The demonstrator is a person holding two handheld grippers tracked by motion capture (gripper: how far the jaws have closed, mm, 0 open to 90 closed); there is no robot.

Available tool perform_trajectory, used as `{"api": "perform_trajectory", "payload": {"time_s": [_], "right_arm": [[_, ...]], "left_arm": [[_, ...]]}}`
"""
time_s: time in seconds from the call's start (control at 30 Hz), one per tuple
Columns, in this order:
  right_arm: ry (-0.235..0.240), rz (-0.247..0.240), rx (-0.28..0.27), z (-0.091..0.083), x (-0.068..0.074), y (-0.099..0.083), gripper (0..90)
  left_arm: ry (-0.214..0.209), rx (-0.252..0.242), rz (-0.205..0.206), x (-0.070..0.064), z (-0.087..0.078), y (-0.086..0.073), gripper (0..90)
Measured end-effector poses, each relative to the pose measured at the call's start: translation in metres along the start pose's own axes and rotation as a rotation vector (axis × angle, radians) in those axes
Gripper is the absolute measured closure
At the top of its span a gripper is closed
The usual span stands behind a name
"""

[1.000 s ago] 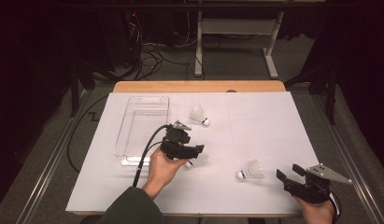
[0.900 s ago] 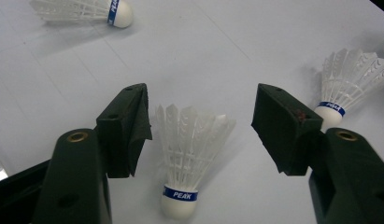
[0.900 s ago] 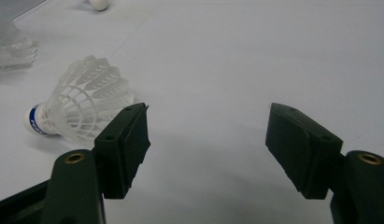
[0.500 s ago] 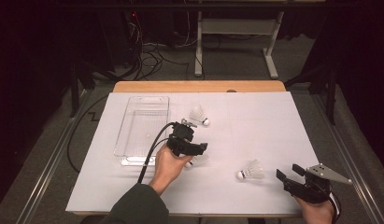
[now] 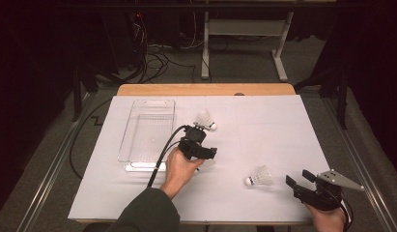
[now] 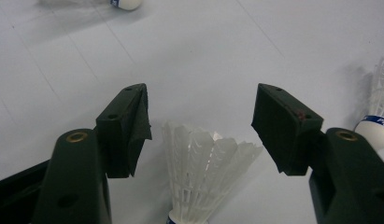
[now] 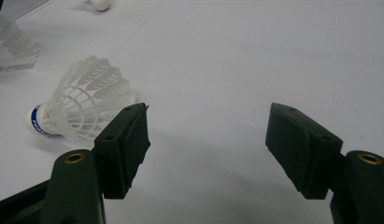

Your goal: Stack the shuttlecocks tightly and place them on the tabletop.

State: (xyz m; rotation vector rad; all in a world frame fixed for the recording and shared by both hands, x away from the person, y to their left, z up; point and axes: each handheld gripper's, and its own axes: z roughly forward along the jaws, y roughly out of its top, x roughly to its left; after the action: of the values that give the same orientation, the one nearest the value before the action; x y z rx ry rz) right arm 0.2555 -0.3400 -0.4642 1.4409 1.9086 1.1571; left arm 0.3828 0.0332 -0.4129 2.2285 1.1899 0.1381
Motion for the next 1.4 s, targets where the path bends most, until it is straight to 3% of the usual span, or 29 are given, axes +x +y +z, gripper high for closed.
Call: {"api": "perform_trajectory", "payload": {"time_s": [0.47,1.17,1.4], "right_arm": [[0.001,0.001,-0.001,-0.0002,-0.0001,-0.0001,30.8],[0.001,0.007,0.000,-0.0001,-0.0003,-0.0002,30.8],[0.003,0.006,0.001,0.0002,-0.0003,-0.0001,30.8]], "left_arm": [[-0.008,0.044,0.009,-0.0014,0.0024,-0.0039,45.7],[-0.035,0.094,0.073,-0.0059,0.0036,-0.0078,84.5],[-0.021,0.088,0.106,-0.0040,0.0008,-0.0081,88.1]]}}
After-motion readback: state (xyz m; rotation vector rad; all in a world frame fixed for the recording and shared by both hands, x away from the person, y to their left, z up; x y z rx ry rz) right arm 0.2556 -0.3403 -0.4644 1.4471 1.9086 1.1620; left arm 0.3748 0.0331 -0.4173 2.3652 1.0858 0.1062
